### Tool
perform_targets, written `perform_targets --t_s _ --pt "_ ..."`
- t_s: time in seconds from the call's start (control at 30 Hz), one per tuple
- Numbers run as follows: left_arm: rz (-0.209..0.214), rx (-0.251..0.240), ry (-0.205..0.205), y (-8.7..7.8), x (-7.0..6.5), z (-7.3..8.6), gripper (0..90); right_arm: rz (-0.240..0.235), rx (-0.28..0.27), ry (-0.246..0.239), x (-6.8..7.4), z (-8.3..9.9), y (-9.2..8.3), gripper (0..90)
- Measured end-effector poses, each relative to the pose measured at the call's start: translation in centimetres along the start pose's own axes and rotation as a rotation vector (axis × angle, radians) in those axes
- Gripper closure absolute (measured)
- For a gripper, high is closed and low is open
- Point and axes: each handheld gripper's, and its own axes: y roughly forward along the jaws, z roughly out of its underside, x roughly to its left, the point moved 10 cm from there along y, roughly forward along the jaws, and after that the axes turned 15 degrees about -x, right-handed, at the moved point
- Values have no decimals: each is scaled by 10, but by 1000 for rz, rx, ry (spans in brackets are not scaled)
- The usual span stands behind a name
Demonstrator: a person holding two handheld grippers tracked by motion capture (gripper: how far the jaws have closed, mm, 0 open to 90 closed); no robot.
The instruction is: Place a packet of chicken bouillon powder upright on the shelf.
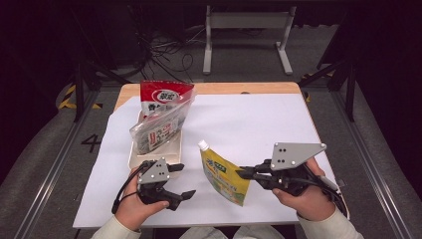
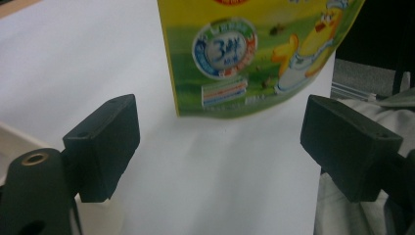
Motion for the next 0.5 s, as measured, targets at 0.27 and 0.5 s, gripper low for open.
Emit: perform_targets --t_s 0.27,0.5 --pt "33 -34 20 18 2 -8 122 -51 -19 -23 10 -3 -4 900" --pt "123 -55 22 33 -4 -7 145 -65 -24 -14 9 0 -1 900"
